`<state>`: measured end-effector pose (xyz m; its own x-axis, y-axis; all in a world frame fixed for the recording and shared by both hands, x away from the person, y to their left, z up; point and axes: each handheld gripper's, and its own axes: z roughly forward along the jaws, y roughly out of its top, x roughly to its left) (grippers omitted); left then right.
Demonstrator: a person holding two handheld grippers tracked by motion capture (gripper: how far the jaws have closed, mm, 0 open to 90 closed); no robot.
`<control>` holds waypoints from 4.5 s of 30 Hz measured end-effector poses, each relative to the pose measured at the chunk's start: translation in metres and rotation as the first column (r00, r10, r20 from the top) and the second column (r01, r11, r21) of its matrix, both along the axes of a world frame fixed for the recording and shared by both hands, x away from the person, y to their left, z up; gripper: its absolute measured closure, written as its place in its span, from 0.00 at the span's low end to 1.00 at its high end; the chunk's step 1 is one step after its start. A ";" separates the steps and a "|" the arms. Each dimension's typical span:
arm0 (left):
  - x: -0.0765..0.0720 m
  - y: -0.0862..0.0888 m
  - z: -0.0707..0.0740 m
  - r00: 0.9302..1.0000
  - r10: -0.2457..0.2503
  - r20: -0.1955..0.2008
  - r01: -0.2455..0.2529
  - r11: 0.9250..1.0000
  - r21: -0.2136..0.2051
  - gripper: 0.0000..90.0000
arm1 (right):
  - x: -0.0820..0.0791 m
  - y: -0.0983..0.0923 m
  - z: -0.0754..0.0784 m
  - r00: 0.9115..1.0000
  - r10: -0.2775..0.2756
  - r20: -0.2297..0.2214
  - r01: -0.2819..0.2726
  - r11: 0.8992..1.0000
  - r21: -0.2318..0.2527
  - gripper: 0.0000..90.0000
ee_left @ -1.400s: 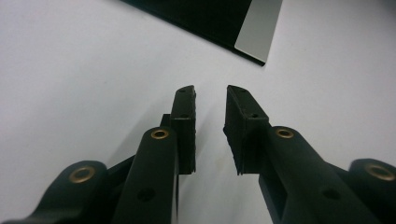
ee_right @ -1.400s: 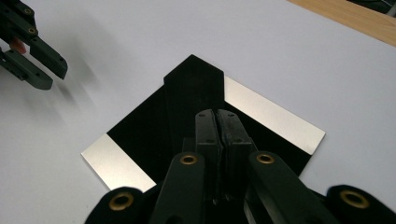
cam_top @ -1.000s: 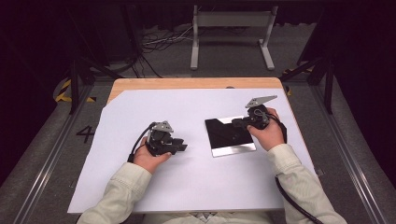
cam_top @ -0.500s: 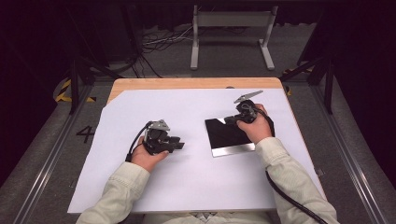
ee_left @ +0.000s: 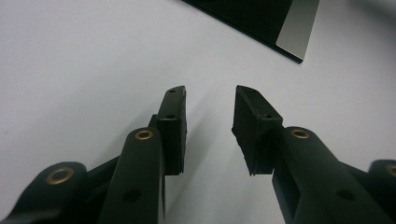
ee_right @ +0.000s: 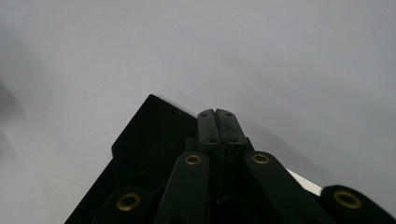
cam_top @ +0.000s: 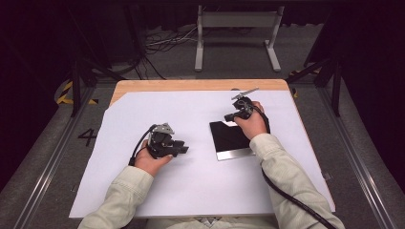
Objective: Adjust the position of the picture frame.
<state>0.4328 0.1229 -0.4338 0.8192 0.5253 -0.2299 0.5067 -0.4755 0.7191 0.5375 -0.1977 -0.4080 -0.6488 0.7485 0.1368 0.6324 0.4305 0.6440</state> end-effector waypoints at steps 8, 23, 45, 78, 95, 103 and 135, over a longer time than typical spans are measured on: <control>0.000 0.000 0.000 1.000 0.000 -0.003 0.000 1.000 -0.005 0.72 | 0.010 0.007 -0.012 0.999 -0.045 -0.017 0.045 0.999 0.004 1.00; 0.002 0.004 0.001 1.000 0.003 -0.003 -0.003 1.000 -0.010 0.73 | 0.018 0.022 -0.019 0.998 -0.055 -0.038 0.054 0.998 -0.037 1.00; 0.002 0.004 0.001 1.000 0.012 -0.009 -0.012 1.000 -0.006 0.72 | -0.028 0.044 -0.018 0.972 0.181 -0.152 -0.190 0.981 -0.045 1.00; 0.001 -0.004 -0.001 1.000 -0.006 -0.007 0.006 1.000 0.008 0.72 | -0.098 -0.019 0.011 0.960 0.280 -0.024 -0.279 0.960 0.030 1.00; -0.001 -0.003 0.003 1.000 0.003 0.012 -0.003 1.000 -0.004 0.73 | -0.125 -0.104 0.017 0.984 0.176 0.006 -0.175 0.984 -0.011 1.00; 0.000 -0.002 0.003 1.000 -0.001 0.020 0.001 1.000 -0.001 0.73 | -0.134 -0.118 0.011 0.980 0.196 -0.031 -0.197 0.980 -0.038 1.00; -0.002 -0.004 0.004 1.000 -0.006 0.026 0.006 1.000 0.002 0.73 | -0.140 -0.107 -0.015 0.966 0.253 -0.055 -0.257 0.964 -0.070 1.00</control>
